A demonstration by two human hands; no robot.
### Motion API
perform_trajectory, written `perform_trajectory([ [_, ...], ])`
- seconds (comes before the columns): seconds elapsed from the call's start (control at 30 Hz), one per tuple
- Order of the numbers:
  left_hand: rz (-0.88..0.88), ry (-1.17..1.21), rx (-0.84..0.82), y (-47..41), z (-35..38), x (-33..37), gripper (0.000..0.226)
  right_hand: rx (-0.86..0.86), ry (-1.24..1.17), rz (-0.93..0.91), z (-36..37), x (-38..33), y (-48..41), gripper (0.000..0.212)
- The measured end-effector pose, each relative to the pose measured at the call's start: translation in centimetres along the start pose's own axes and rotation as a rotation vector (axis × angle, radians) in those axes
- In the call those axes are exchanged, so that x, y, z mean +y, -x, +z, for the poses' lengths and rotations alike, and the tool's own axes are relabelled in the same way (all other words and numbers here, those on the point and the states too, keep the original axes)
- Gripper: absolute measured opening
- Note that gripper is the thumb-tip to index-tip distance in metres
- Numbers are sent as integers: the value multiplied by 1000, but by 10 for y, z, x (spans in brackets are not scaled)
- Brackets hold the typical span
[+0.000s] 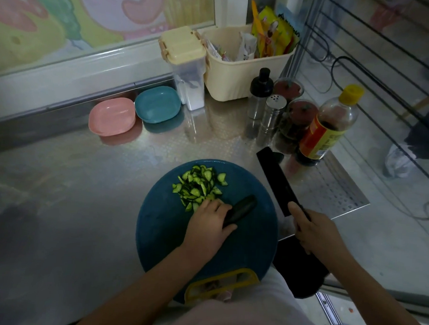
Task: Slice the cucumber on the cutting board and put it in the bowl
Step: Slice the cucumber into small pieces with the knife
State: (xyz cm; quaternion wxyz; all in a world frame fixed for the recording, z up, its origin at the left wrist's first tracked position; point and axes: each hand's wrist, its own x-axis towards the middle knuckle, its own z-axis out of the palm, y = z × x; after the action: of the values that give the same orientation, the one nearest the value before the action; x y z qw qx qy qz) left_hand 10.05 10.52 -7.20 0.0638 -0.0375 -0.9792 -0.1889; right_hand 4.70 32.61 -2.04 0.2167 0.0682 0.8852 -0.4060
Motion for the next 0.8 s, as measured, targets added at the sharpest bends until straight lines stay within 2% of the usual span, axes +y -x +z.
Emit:
perform_trajectory([
  [0.13, -91, 160, -49, -4, -8, 2, 35, -21, -148, -36, -5, -5, -2, 25],
  [0.23, -194, 497, -27, -10, -30, 5, 17, -64, -266, -55, -6, -15, -4, 14],
  [0.33, -352, 918, -323, -24, -57, 3, 19, -144, -429, -39, -4, -21, -7, 17],
  [0.43, -394, 1131, -455, -32, -67, -4, 17, -186, -487, -79, -2, -31, -5, 18],
  [0.63, -513, 1326, -551, -40, -64, -5, 25, -138, -584, -214, -3, -56, -4, 26],
  [0.8, -551, 1387, -607, -46, -64, -1, 24, -62, -579, -186, -5, -56, -15, 30],
])
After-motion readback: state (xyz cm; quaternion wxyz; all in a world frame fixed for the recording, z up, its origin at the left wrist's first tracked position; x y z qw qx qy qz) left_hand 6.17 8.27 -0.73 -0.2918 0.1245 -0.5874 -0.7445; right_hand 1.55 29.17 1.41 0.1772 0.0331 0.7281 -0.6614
